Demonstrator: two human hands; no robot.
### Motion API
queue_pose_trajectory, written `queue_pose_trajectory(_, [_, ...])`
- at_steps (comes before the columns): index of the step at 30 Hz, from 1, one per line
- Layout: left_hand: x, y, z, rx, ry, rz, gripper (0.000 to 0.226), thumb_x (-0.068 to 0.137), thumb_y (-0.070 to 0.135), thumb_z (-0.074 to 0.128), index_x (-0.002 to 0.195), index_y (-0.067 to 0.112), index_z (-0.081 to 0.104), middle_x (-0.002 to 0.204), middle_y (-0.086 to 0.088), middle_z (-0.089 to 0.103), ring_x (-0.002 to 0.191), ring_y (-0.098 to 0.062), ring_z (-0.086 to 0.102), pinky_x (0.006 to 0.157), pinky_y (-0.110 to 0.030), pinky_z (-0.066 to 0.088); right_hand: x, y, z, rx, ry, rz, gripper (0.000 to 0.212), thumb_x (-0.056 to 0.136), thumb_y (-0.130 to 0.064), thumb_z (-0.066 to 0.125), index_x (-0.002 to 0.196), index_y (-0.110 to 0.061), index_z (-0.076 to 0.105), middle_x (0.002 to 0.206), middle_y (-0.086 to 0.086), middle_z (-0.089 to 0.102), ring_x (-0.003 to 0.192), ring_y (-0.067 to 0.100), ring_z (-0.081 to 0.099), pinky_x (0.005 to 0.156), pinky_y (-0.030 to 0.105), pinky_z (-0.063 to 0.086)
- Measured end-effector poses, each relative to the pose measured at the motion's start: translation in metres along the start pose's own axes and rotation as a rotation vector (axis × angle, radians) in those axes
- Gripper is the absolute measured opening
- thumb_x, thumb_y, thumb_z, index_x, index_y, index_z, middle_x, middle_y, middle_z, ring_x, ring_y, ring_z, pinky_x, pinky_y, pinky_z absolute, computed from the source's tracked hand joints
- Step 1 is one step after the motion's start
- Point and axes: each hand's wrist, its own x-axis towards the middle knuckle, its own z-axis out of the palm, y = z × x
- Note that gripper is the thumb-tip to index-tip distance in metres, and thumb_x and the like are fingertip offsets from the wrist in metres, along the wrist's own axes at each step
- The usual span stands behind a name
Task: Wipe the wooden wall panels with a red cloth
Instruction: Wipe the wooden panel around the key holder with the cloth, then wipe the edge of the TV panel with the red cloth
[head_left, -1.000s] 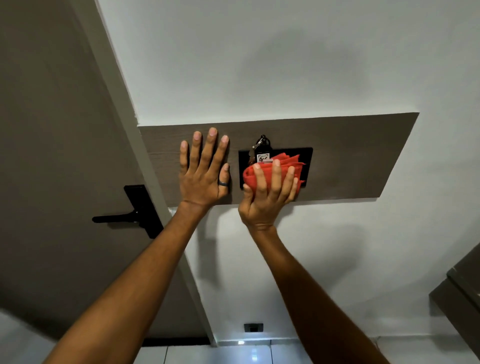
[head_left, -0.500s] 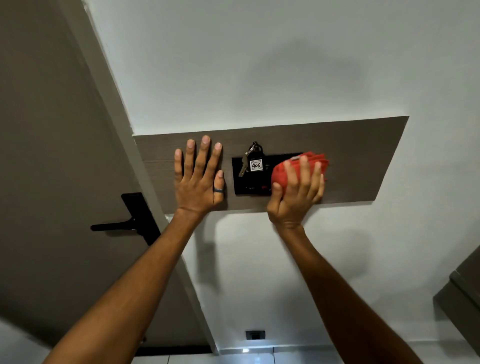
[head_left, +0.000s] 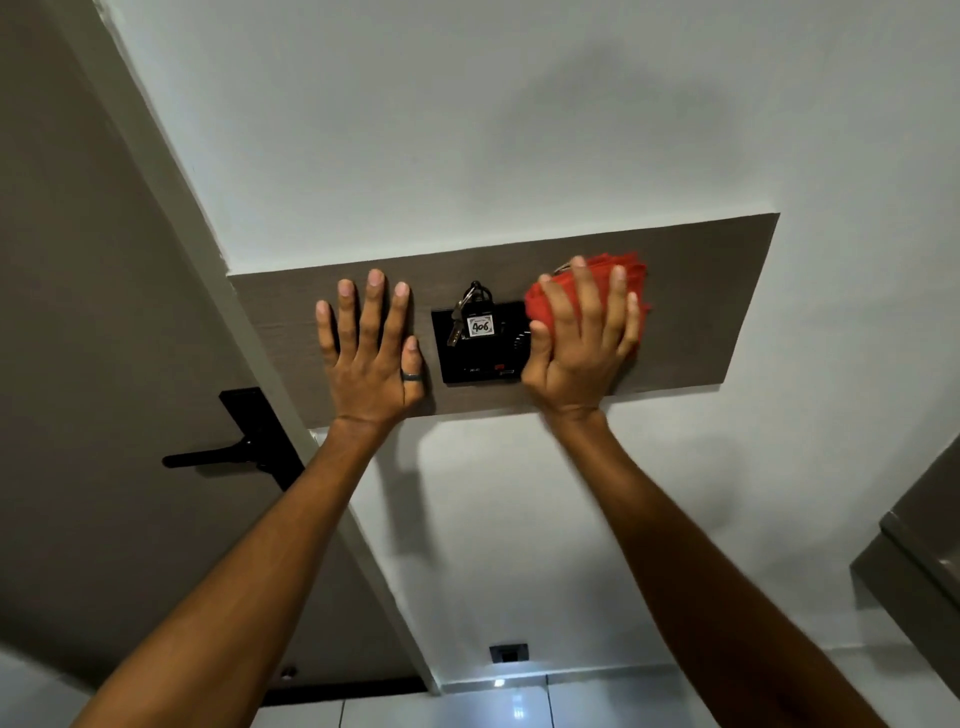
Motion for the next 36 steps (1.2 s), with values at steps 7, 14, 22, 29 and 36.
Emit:
queue_pose_trajectory(7, [0.002, 0.009, -0.007, -0.005, -0.046, -0.06, 0.058, 0.104, 0.032, 0.031, 0.159, 0.016, 0.021, 0.171, 0.004, -0.004, 0.158, -0.023, -0.005, 0.128, -0.05, 0.001, 0.019, 0.038, -0.007, -0.098, -0.013, -0.128, 0.047, 0.107, -0.051, 0.04, 0.145, -0.029, 0.056, 0.154, 0.004, 0.054, 0.148, 0.037, 0.039, 0.124, 0.052, 0.027])
queue_pose_trajectory(14, [-0.044, 0.055, -0.01, -0.108, -0.199, -0.292, 0.06, 0.106, 0.029, 0.032, 0.161, 0.012, 0.014, 0.171, 0.003, -0.008, 0.158, -0.023, -0.008, 0.129, -0.046, -0.002, 0.01, 0.126, -0.041, -0.138, -0.265, -0.768, 0.057, 0.101, -0.038, 0.06, 0.155, -0.026, 0.046, 0.16, 0.001, 0.048, 0.151, 0.037, 0.039, 0.122, 0.06, 0.031])
queue_pose_trajectory(22, [-0.158, 0.233, -0.042, -0.427, -0.659, -0.67, 0.06, 0.104, 0.032, 0.041, 0.157, 0.006, 0.029, 0.168, -0.017, 0.018, 0.155, -0.035, 0.019, 0.122, -0.059, 0.026, -0.042, 0.185, -0.138, 0.72, -0.184, 1.024, 0.037, 0.102, -0.015, 0.058, 0.139, -0.018, 0.061, 0.141, 0.0, 0.064, 0.132, 0.021, 0.061, 0.11, 0.043, 0.05])
queue_pose_trajectory(29, [-0.125, 0.384, -0.004, -0.661, -0.951, -0.171, 0.059, 0.105, 0.037, 0.042, 0.158, 0.013, 0.032, 0.166, -0.01, 0.029, 0.158, -0.027, 0.012, 0.126, -0.047, 0.018, -0.107, 0.281, -0.228, 1.197, 0.106, 2.122, 0.031, 0.105, -0.031, 0.051, 0.125, -0.011, 0.065, 0.114, 0.012, 0.072, 0.101, 0.029, 0.07, 0.116, 0.05, 0.044])
queue_pose_trajectory(36, [-0.111, 0.527, 0.033, -0.671, -1.159, 0.127, 0.066, 0.105, 0.049, 0.025, 0.159, 0.011, 0.027, 0.169, -0.011, 0.021, 0.159, -0.03, 0.006, 0.129, -0.049, 0.014, -0.099, 0.457, -0.328, 0.344, -0.211, 1.587, 0.031, 0.104, -0.025, 0.06, 0.134, -0.023, 0.062, 0.111, -0.006, 0.071, 0.098, 0.006, 0.07, 0.084, 0.031, 0.061])
